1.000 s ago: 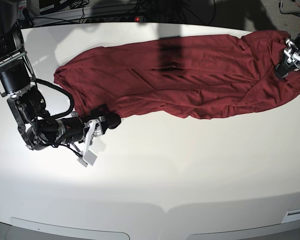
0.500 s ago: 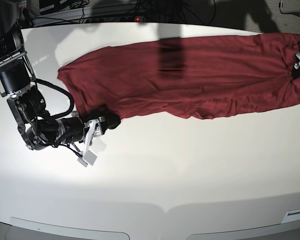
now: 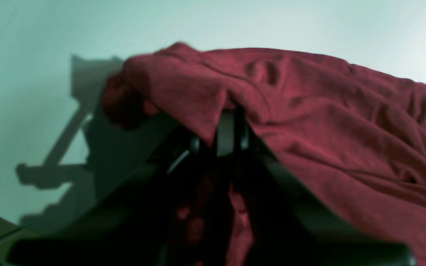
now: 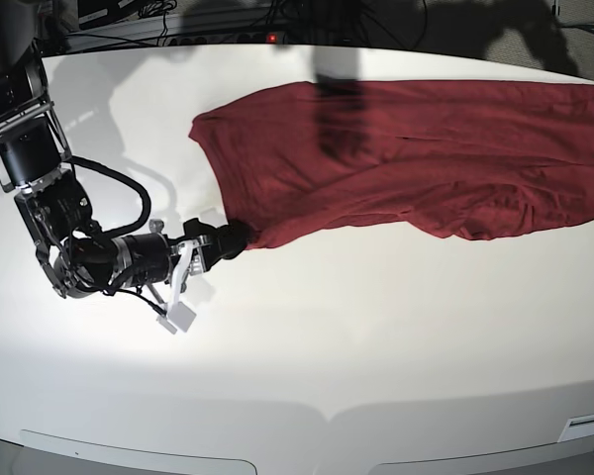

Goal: Fold the T-shirt properly
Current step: 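Release the shirt end and lift the left gripper away, then lower the left gripper onto the shirt's folded end and grasp it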

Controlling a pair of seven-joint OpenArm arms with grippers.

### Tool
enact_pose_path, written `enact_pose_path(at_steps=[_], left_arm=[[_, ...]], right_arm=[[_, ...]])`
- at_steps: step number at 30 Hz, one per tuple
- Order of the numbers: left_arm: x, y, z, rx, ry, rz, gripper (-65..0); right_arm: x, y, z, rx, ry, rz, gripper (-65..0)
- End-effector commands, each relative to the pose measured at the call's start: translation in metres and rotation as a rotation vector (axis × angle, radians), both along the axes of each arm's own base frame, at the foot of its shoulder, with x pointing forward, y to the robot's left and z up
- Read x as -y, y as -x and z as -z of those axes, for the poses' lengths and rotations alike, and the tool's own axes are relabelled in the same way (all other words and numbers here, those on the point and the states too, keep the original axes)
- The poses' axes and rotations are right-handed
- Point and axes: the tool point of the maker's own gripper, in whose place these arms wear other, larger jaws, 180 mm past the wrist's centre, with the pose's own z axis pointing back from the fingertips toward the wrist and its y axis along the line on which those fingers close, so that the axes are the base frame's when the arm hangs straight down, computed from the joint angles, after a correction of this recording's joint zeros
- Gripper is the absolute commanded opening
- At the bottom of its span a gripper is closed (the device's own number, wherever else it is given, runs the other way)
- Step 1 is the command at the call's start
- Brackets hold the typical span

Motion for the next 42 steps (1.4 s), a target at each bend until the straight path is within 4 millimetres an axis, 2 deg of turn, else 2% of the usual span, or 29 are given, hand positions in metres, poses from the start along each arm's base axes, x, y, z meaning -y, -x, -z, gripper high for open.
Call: enact_pose_path(at_steps=[1,4,7,10,14,17,23,26,31,36,38,39,40,42], left_arm=[[-0.007,-0.012,-0.02,0.048,-0.001,0.004,-65.0],[0.021,-0.017,-0.024,0.06,0.146,0.04,-65.0],[0.066,-0.027,-0.034,0.097,0.266,0.141,-65.0],[0.109,-0.033,-0.046,0.165,0.308,0.216,-65.0],[0.163,-0.02,-0.044,0.202,0.37,0.271,-65.0],[0.196,-0.012,-0.04,0.233,0.43,0.281,-65.0],[0.266,-0.016,-0.046,0.256,0.503,0.412,-65.0],[0.299,-0.013,-0.04,0.232,0.511,0.477,-65.0],[0.33,-0.013,-0.033,0.21,0.533,0.517,-65.0],[0.344,-0.02,-0.038,0.228,0.548,0.552,-63.8],[0.346,-0.025,-0.041,0.241,0.549,0.56,-44.7],[0.346,-0.027,-0.045,0.255,0.562,0.558,-37.5],[0.347,-0.03,-0.05,0.271,0.579,0.557,-33.4],[0.349,-0.035,-0.059,0.303,0.599,0.568,-32.4]], right_arm=[[-0.001,-0.014,-0.021,0.06,-0.027,0.0,-36.3],[-0.002,-0.016,-0.024,0.071,-0.032,-0.001,-36.2],[-0.004,-0.016,-0.025,0.074,-0.037,0.001,-36.3],[-0.01,-0.016,-0.024,0.076,-0.041,-0.009,-36.2],[-0.017,-0.016,-0.024,0.077,-0.051,-0.015,-36.3],[-0.017,-0.017,-0.025,0.08,-0.054,-0.014,-36.2],[-0.022,-0.016,-0.025,0.079,-0.06,-0.02,-36.2],[-0.022,-0.016,-0.025,0.078,-0.059,-0.022,-36.2],[-0.022,-0.016,-0.025,0.077,-0.058,-0.022,-36.2],[-0.021,-0.016,-0.025,0.076,-0.056,-0.024,-36.2],[-0.021,-0.016,-0.025,0.076,-0.057,-0.023,-36.2],[-0.021,-0.016,-0.025,0.076,-0.057,-0.023,-36.2],[-0.021,-0.016,-0.025,0.076,-0.057,-0.023,-36.2],[-0.021,-0.016,-0.025,0.077,-0.057,-0.023,-36.2]])
